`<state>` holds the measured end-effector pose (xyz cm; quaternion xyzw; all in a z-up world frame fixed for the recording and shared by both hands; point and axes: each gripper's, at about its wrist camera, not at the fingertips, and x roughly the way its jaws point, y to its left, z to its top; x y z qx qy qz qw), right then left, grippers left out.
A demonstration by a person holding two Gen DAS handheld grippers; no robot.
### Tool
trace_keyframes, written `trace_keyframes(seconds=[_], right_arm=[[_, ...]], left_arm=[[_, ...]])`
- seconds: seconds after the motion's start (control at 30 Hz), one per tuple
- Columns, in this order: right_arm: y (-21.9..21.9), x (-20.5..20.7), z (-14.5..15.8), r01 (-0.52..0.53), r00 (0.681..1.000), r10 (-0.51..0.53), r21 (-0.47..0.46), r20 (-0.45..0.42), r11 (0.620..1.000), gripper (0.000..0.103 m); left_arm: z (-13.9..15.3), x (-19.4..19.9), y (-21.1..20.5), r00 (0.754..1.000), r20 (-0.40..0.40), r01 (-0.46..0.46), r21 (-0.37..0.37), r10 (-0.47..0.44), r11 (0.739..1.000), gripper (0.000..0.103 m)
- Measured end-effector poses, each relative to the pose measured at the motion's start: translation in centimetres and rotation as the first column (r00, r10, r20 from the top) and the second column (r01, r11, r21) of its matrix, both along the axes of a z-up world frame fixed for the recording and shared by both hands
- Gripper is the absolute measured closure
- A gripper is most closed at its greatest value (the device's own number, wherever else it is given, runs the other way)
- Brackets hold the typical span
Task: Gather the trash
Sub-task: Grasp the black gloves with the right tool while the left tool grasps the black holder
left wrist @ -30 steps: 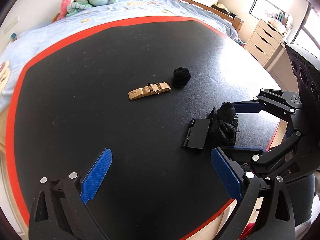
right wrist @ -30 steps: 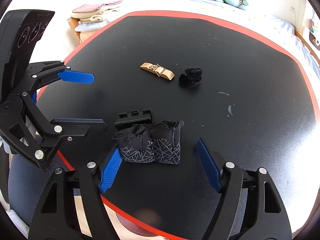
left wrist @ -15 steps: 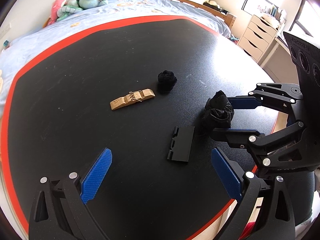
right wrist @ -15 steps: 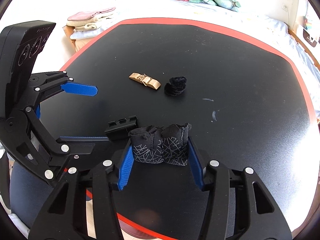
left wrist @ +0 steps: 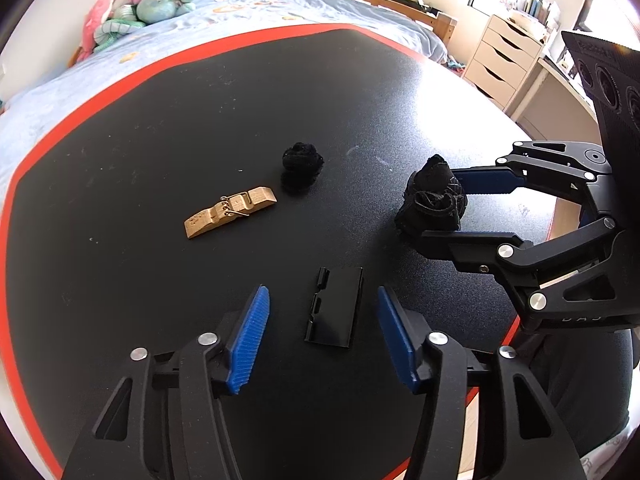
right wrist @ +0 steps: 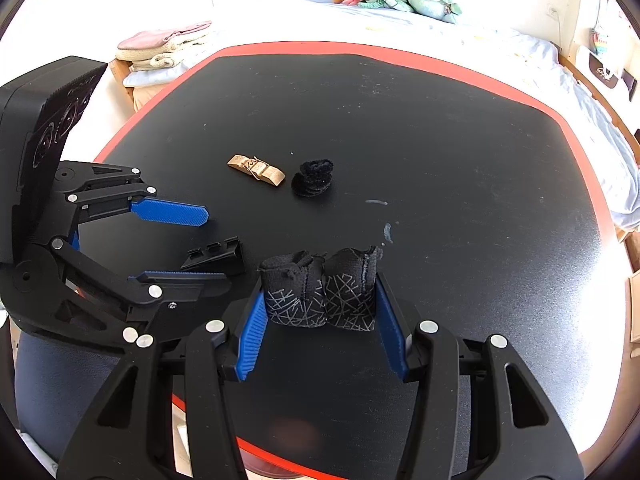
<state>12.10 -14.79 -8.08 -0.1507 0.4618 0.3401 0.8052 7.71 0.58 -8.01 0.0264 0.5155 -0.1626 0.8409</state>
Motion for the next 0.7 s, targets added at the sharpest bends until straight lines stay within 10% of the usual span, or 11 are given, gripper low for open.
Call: trace_keyframes(seconds=[0.13, 0.7], right_arm=[[-0.2, 0.0, 0.2, 0.006, 1.000, -0.006, 0.003, 0.002, 1.000, 0.053], [-2.3, -2.9, 3.6, 0.021, 0.999, -0.023, 0.034, 0.034, 0.999, 0.053]], left_arm=[[0.1, -0.1, -0.2, 1.000, -0.010, 0.005, 0.001, -0.005, 1.000, 0.078], [4.5, -2.3, -1.5, 0.997, 0.053, -0.060, -0.026, 0.062, 0.998, 0.079]])
